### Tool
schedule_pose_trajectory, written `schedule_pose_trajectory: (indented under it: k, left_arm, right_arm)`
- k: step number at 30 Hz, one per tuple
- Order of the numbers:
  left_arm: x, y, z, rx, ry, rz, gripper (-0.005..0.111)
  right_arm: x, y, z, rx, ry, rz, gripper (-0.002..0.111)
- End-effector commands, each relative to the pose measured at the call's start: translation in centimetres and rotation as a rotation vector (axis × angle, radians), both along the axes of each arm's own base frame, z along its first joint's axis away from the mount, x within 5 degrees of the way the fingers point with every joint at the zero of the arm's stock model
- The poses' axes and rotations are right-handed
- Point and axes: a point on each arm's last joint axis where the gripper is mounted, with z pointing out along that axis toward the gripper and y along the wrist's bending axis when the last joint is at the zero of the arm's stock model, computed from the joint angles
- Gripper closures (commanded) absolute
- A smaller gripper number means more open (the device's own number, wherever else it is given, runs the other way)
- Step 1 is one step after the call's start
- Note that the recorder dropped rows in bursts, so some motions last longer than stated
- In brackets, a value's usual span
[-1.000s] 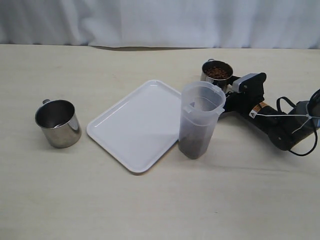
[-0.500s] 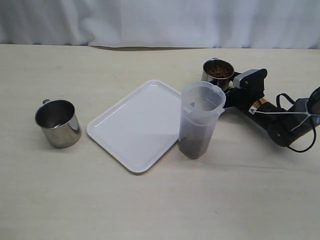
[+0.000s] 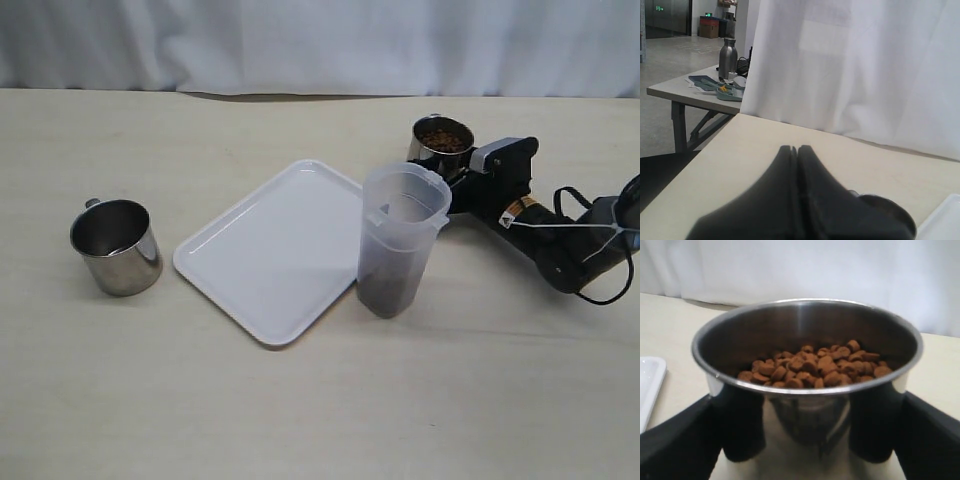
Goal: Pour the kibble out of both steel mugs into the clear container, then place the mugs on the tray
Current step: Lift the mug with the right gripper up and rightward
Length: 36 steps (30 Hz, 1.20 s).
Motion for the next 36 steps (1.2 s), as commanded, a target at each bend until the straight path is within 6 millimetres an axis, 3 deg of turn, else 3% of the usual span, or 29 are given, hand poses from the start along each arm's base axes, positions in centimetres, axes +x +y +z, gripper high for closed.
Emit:
schedule_pose_trajectory:
  k: [1,6,7,9,15,20,25,31,36]
  left_arm:
    - [0.0,0.0,0.0,-0.007,-0.002,0.0,0.107]
    - [0.0,0.0,0.0,-0.007,-0.002,0.0,0.107]
    - [0.0,0.0,0.0,-0.007,-0.002,0.0,0.107]
    - [0.0,0.0,0.0,-0.007,-0.002,0.0,0.107]
    - [0.0,0.0,0.0,-0.007,-0.002,0.0,0.107]
    - [0.0,0.0,0.0,-0.007,-0.002,0.0,0.107]
    - [0.0,0.0,0.0,0.003,-0.002,0.001,0.107]
    - [0.0,0.0,0.0,0.003,-0.002,0.001,0.107]
    - [0.0,0.0,0.0,0.003,-0.002,0.001,0.107]
  right_arm:
    - [0.1,-1.5,2.1,0.016,-0.032,-0.037,0.103]
    - [-1.1,-4.1,6.0,0.021,-0.064,-0.082,0.103]
    - [-1.9,-5.1,8.0,0.013,-0.088,-0.073,0.103]
    - [-2.8,-5.7,10.1,0.012,-0.112,-0.052,0.103]
    - [-8.5,-5.7,16.2,-0.063,-0.146,-0.039,0.103]
    - [-14.7,-5.9,18.2,-0.157,-0.056,-0.103,0.103]
    - [-19.4,-5.6,19.7,-0.164,-0.071,-0.099,0.103]
    - [-21.6,-6.2,23.8,-0.277,-0.076,-0.165,0.103]
    - [-22.0,-6.0,27.1,-0.313,-0.049,-0.125,0.103]
